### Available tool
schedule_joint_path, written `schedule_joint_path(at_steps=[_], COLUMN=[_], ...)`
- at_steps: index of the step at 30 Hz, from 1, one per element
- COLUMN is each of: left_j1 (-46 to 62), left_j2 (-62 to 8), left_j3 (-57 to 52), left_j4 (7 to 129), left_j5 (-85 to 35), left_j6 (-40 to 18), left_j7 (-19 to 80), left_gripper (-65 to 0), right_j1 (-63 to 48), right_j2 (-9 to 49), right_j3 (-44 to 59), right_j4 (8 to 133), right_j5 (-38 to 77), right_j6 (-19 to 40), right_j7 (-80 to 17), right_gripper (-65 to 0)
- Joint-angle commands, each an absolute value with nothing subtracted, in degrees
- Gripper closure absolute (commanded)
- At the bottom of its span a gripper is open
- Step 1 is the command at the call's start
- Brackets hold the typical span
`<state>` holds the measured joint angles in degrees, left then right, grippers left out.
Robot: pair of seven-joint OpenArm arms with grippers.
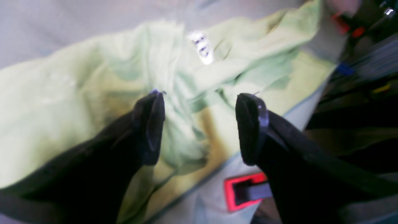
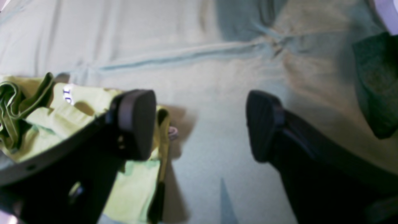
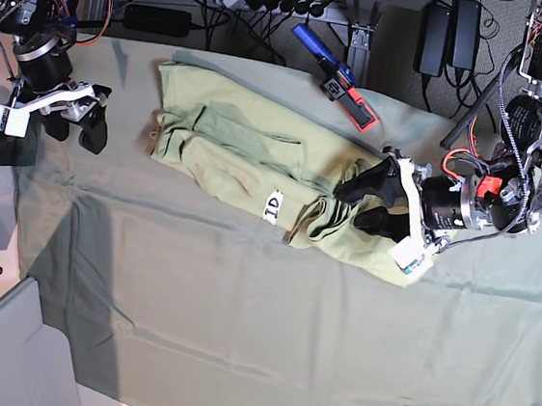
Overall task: Fold the T-shirt properly
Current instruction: 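Move the left gripper to the strip's middle and grasp it, then grasp the strip end near the collar with the right gripper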
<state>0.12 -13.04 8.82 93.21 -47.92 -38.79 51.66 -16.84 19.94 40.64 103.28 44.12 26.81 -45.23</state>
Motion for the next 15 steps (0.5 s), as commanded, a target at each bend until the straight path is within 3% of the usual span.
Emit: schedule_joint_path(at_steps=[1,9,15], left_j1=[-0.8,-2.3,-2.5], left_j2=[-13.2,-13.2,-13.2], left_j3=[8.7,8.6,8.6], left_j4=[94.1,94.1,94.1], left_j5=[-49.7,-50.4,-50.3], left_j6=[-38.8,-38.8,-39.2], left_j7=[50.9,50.9,50.9], left_gripper=[-39.3,-39.3,-39.3], right_j1=[-16.7,-16.7,-16.9], right_j2=[20.9,20.2,14.9], right_j3=[41.2,41.1,37.3], right_j4=[104.2,100.7,96.1], right_j5=[45.0,49.0,50.5], right_j6=[28.4,28.3,28.4], right_j7=[-43.7,-46.8,-47.2], right_gripper=[-44.4,-44.4,-44.4])
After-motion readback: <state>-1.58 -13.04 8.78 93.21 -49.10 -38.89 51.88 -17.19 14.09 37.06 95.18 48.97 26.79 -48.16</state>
